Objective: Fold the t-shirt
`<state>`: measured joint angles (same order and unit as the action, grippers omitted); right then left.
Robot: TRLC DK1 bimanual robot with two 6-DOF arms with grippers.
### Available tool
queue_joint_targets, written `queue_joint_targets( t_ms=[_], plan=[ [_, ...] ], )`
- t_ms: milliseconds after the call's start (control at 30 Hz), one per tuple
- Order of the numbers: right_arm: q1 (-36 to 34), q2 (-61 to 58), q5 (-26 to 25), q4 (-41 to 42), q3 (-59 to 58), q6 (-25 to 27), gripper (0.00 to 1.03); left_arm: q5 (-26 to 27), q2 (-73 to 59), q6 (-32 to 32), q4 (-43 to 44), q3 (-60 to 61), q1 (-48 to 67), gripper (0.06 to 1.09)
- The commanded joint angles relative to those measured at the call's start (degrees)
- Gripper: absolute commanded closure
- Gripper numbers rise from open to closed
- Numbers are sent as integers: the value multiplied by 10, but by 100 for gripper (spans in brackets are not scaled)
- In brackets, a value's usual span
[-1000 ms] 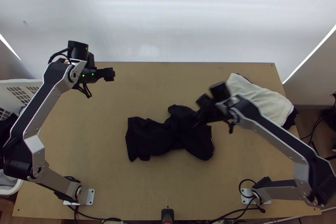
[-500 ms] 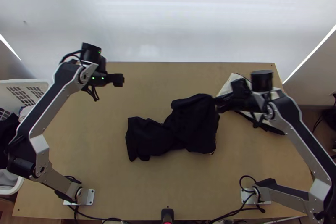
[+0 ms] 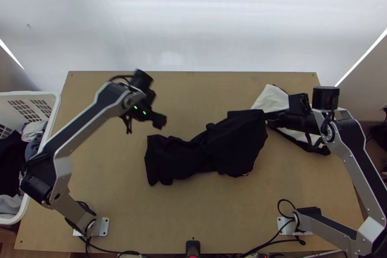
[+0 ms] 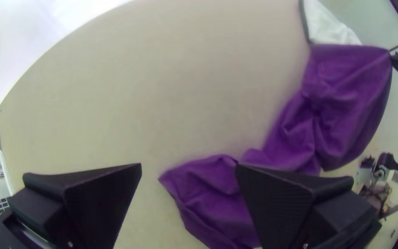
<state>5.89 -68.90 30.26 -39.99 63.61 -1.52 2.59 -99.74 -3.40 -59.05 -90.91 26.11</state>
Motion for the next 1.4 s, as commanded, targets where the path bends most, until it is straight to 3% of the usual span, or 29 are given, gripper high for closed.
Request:
queue_joint_targets(
  t_ms=[0,200,533,600,633,667,733,833,967,1167,1367],
  plan=[
    [-18,5,0,-5,-14,-5,100,22,9,45,-13,65,77,10],
    [-23,6,0,-12,-15,-9,100,40,12,58,-1,88,109,10],
    [-18,12,0,-13,-12,-14,100,39,-27,61,177,142,88,11],
    [-17,18,-1,-13,-7,-20,100,31,-42,65,193,152,86,23],
    [-17,21,-1,-14,-2,-22,100,29,-46,67,192,152,85,36],
    [-18,24,-1,-15,2,-23,100,24,-44,74,198,156,86,54],
    [-24,29,-1,-17,8,-23,100,4,-34,88,232,166,86,106],
    [-37,31,-1,-17,14,-24,100,0,-32,89,245,160,78,105],
    [-40,25,-2,-11,27,-29,100,0,1,41,300,146,45,105],
    [-40,16,-6,-2,46,-38,100,-2,14,-19,266,41,-23,105],
    [-44,9,-7,40,72,-65,100,-7,29,-29,215,-70,-66,105]
  ],
)
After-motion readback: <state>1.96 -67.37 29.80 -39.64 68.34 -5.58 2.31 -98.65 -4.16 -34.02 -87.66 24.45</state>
